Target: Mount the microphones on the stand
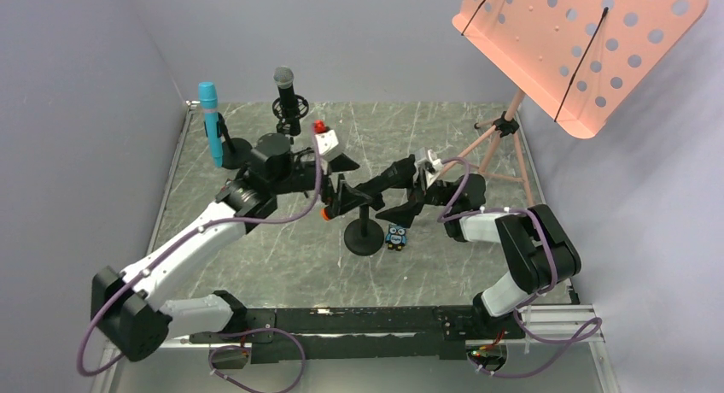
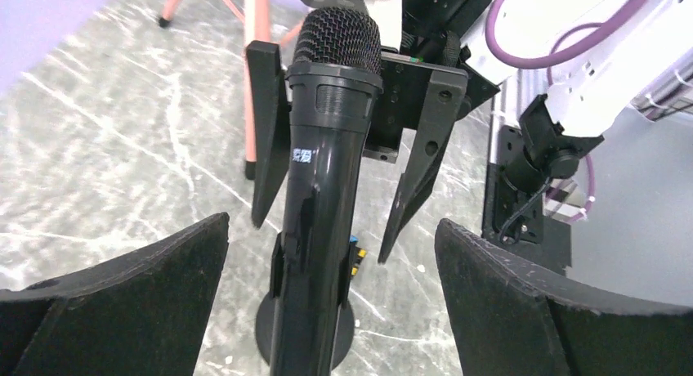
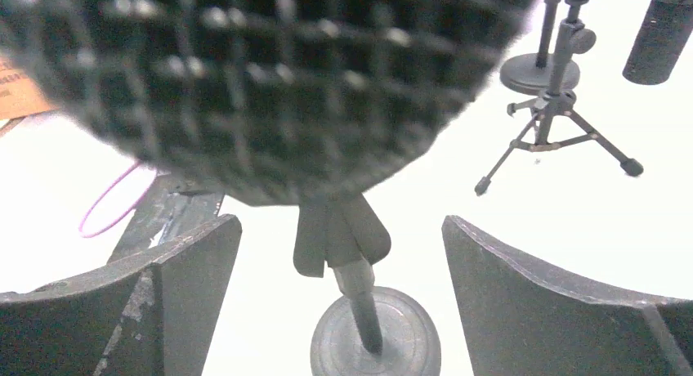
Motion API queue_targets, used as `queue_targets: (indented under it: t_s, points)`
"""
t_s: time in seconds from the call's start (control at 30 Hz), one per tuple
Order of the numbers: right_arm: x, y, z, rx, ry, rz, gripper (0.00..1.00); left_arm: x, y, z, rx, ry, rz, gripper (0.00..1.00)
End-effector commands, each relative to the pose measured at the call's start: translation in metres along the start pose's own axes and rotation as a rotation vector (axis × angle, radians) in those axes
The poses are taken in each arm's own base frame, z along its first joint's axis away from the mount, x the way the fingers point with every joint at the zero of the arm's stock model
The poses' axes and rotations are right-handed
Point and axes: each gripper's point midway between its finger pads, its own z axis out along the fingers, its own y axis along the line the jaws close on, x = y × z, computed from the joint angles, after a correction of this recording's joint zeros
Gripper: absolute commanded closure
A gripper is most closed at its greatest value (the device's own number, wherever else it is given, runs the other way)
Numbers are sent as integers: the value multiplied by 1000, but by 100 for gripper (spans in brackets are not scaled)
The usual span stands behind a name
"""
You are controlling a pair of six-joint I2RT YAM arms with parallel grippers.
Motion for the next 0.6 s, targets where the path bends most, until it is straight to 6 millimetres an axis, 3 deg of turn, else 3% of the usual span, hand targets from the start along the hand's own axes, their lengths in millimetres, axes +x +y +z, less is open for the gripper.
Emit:
queue_targets:
  t_s: [0.0, 0.1, 0.23, 0.37, 0.57]
  points:
    - [-13, 1, -10, -7, -3, -77, 1, -30, 2, -33, -92, -143, 100, 1]
    - [-11, 1, -17, -16, 15, -106, 0, -23, 1, -55, -161, -184, 189, 1]
    - [-6, -1, -23, -25, 46, -124, 0, 6, -10, -63, -112, -151, 320, 1]
    - [-2, -3, -26, -17, 61, -125, 0, 29, -9, -56, -68, -92, 351, 1]
    - [-2, -3, -28, -17, 60, -126, 0, 22, 2, -33, -30, -74, 343, 1]
